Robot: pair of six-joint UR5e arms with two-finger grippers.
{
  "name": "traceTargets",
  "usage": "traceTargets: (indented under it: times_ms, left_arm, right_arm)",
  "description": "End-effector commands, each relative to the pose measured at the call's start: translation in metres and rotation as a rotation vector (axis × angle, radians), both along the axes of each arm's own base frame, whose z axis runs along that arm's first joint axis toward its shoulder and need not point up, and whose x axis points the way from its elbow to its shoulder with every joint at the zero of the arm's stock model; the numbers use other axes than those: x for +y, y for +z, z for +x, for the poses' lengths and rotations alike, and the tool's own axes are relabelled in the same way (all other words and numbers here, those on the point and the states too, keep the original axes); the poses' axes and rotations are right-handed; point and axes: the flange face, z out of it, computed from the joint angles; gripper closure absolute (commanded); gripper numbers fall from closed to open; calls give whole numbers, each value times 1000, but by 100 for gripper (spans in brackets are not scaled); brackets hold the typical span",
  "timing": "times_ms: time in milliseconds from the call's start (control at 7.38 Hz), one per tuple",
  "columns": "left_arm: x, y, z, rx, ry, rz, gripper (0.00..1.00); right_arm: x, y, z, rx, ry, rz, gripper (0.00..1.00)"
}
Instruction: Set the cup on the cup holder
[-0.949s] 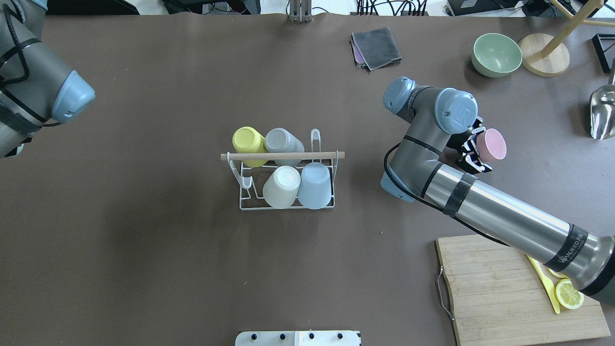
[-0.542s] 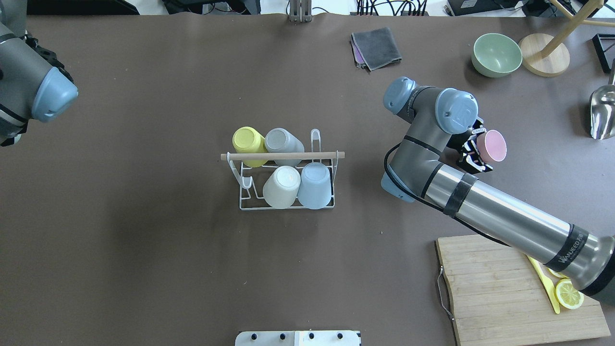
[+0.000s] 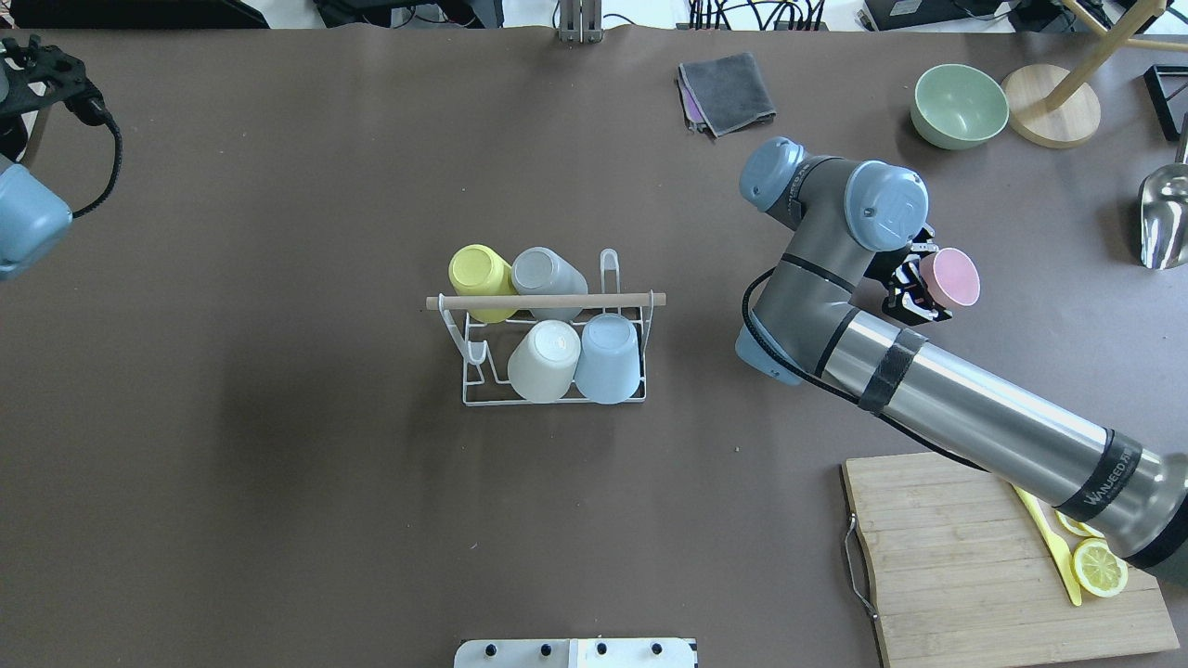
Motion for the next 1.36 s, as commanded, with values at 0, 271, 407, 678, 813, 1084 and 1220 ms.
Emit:
traceTargets:
  times_ms: [0,271,407,678,813,1084,1220]
  left_arm:
    - [14,-36,5,166,-75,105,100]
    - [19,-73,17,326,-100,214,100]
    - [29,-86,17,404,-118,243,100]
    - [53,-127,52,606,-116,322,100]
    - [70,-146,69,672,-76,368,100]
    - [101,-180,84,846,-53,462,100]
    - [115,-187,91,937,-65,470,100]
  right_arm:
    - [-9,-17,35,-43,35,25,100]
    - [-26,-44,111,-158,126,-15,100]
    - [-17,-49,138,-204,159,-9,100]
    - [14,-47,189,-326,187,-11,100]
    - [10,-33,208,-419,173,8,100]
    - [18,23,242,-663,207,34,100]
    - [17,20,245,-763,229,-11,100]
